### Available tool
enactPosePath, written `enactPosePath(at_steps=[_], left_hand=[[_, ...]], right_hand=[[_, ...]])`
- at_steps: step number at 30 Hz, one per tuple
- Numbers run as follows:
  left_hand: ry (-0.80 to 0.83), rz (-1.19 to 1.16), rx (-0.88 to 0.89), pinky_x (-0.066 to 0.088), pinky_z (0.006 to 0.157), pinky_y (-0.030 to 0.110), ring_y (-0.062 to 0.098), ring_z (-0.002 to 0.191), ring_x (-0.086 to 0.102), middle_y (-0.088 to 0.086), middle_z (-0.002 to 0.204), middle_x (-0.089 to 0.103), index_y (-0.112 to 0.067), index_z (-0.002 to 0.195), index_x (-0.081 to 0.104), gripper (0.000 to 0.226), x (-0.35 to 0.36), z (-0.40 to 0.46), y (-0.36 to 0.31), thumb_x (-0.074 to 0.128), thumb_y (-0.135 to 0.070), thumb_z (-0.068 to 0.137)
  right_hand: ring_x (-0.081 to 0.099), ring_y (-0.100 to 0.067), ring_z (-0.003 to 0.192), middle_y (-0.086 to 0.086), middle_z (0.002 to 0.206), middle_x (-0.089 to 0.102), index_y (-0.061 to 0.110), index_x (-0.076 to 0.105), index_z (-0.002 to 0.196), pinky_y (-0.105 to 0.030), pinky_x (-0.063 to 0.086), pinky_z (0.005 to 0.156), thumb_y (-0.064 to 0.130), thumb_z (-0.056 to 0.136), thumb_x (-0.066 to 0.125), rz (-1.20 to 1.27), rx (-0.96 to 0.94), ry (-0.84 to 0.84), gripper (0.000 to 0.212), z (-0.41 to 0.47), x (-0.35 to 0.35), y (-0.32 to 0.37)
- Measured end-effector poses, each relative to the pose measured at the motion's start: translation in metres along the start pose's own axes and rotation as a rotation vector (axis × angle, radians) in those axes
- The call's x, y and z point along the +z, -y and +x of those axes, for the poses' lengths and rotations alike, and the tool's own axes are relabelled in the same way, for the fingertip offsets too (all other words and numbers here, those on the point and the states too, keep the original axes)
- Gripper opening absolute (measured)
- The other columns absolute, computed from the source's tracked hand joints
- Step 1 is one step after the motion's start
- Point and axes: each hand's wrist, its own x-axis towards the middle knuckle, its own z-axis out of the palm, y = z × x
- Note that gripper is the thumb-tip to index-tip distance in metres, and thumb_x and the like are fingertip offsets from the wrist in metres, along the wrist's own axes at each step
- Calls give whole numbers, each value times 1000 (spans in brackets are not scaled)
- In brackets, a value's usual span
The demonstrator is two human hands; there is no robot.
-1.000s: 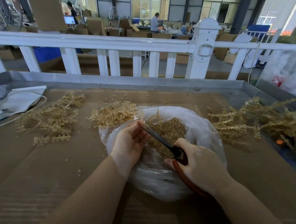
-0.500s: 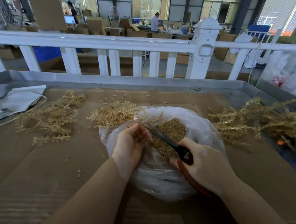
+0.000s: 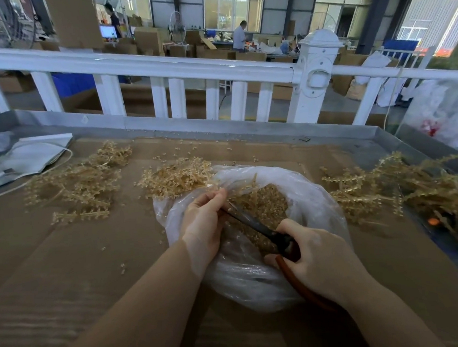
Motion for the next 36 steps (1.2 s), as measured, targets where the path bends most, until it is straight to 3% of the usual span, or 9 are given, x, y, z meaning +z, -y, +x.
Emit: enactPosePath(at_steps=[1, 3, 11, 15, 20, 26, 29, 33, 36], left_hand=[[-21, -25, -7, 52, 52, 19, 10, 58, 62, 3, 71, 66, -9, 90, 62, 3, 0, 0, -1, 59, -9, 91], [-44, -46, -2, 53, 53, 17, 11, 66, 63, 5, 82, 66, -5, 103, 63, 14, -1, 2, 0, 53, -11, 94], [32, -65, 28, 57, 60, 21, 12, 63, 67, 10, 79, 65, -4, 86, 60, 15, -5, 0, 1, 51, 7, 90], [67, -44, 44, 55, 56, 19, 10, 57, 66, 3, 62, 66, -6, 78, 58, 18, -7, -2, 0, 52, 8, 89], [75, -23, 47, 53, 52, 18, 10, 53, 62, 2, 58, 63, -5, 78, 57, 18, -6, -3, -1, 52, 8, 89], [50, -24, 23, 52, 52, 18, 12, 56, 58, 4, 62, 60, -7, 78, 56, 20, -5, -3, -2, 51, 8, 90], [40, -52, -5, 51, 48, 17, 10, 50, 58, 2, 55, 60, -8, 76, 54, 22, -5, -2, -3, 50, 8, 90], [26, -78, -39, 48, 44, 16, 9, 45, 58, 1, 53, 60, -9, 75, 54, 24, -6, -1, -4, 50, 8, 91], [18, -82, -44, 48, 44, 16, 8, 44, 59, 1, 53, 60, -9, 74, 54, 24, -6, -1, -4, 49, 8, 91]], right_hand=[[58, -3, 78, 17, 81, 61, 35, 52, 95, -22, 47, 70, 59, 80, 60, 35, 12, 1, 30, 0, -2, 0], [56, -2, 77, 18, 79, 59, 36, 51, 91, -19, 44, 67, 57, 79, 64, 114, 41, -16, 27, 1, -6, 0], [55, 2, 73, 16, 76, 58, 35, 49, 87, -8, 38, 61, 55, 82, 62, 193, 105, -58, 24, 5, -3, 8], [55, 1, 73, 14, 77, 60, 31, 52, 91, -10, 39, 62, 55, 83, 61, 207, 133, -62, 26, 6, 1, 7], [56, -3, 74, 14, 77, 58, 32, 50, 89, -20, 41, 65, 56, 84, 59, 192, 136, -54, 26, 9, 1, 8], [51, 3, 62, 14, 68, 54, 31, 49, 89, -11, 36, 54, 58, 84, 56, 151, 109, -102, 29, 8, 3, 14], [51, 0, 62, 15, 69, 55, 33, 48, 93, -11, 35, 54, 61, 85, 51, 56, 57, -137, 30, 6, 8, 19], [60, -7, 75, 10, 79, 61, 31, 46, 106, -21, 48, 65, 62, 89, 44, -47, 11, -151, 35, 6, 15, 21], [59, -7, 76, 10, 82, 60, 30, 43, 115, -21, 49, 66, 62, 91, 38, -104, -6, -136, 41, 6, 18, 21]])
